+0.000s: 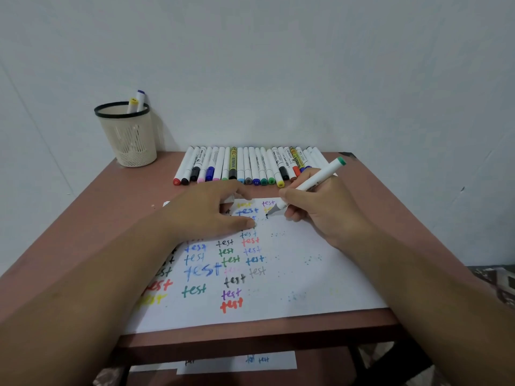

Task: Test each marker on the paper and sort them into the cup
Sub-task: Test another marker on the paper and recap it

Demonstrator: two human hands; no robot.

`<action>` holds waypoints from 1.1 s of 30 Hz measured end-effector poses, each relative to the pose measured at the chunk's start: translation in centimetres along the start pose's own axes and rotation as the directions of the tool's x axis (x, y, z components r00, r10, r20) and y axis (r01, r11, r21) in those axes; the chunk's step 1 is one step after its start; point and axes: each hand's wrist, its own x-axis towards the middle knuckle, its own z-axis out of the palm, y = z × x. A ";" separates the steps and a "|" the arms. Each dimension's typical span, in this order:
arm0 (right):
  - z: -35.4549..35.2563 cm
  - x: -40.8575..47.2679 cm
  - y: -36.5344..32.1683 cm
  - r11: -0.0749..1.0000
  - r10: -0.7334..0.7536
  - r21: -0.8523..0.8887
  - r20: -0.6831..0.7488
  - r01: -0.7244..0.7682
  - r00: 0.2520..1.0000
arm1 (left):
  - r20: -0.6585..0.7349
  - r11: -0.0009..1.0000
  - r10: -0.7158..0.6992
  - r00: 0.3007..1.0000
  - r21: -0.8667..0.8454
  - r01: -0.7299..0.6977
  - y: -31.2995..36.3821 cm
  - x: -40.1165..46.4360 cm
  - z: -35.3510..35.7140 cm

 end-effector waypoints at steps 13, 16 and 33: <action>-0.1 0.1 0.2 0.998 -0.021 -0.056 -0.059 0.018 0.998 | -0.009 1.000 0.009 1.000 -0.002 -0.009 0.1 -0.1 -0.1; -0.1 0.1 0.1 0.998 -0.022 -0.061 -0.049 0.019 0.999 | -0.013 1.000 0.015 1.000 -0.005 -0.015 0.1 -0.1 -0.1; -0.4 0.0 0.1 0.997 -0.008 -0.080 -0.085 0.002 0.996 | -0.028 0.999 0.029 0.999 -0.043 -0.030 0.2 -0.4 0.0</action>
